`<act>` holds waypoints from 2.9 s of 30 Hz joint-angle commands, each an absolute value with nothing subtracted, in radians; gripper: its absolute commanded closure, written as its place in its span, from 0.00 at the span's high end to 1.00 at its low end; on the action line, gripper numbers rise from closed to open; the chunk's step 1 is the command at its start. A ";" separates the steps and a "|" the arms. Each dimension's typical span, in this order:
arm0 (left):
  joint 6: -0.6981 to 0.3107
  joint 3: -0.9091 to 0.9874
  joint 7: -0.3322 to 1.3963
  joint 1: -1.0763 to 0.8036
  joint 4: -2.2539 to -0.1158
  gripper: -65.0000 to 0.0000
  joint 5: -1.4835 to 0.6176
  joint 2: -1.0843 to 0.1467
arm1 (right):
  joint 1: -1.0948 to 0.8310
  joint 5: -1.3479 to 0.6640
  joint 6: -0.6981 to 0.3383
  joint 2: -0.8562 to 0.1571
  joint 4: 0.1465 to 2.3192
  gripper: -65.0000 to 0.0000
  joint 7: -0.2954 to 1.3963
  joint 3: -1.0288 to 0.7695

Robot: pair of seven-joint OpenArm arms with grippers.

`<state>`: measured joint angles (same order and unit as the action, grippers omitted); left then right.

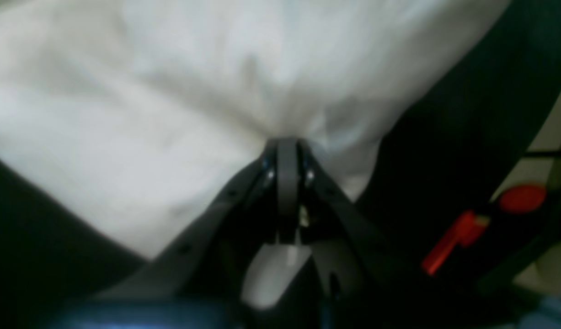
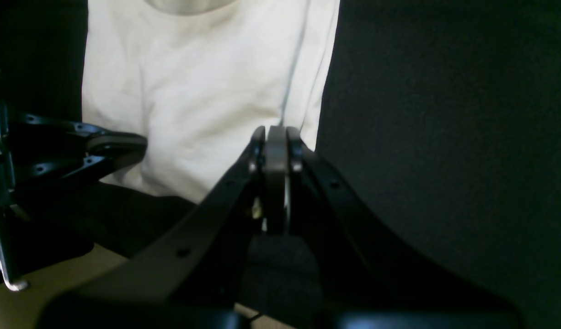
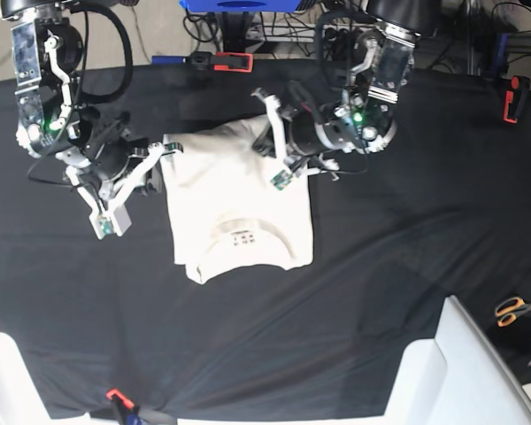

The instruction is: Fold the T-shirt properly

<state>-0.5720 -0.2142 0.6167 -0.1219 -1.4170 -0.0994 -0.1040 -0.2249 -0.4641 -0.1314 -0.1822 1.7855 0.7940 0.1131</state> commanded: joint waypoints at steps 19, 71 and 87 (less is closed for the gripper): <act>-0.568 0.157 0.676 -0.216 -1.759 0.00 -0.097 -0.257 | -0.191 -0.478 -0.140 -0.182 1.804 0.00 0.777 0.289; -0.568 0.444 0.674 -0.415 -1.727 0.00 -0.097 -0.392 | 0.019 -0.483 -0.140 -0.225 1.465 0.00 0.616 0.415; -0.573 0.358 0.522 -0.522 -1.735 0.00 -0.097 -0.344 | 0.031 -0.478 -0.136 -0.297 1.509 0.00 0.599 0.417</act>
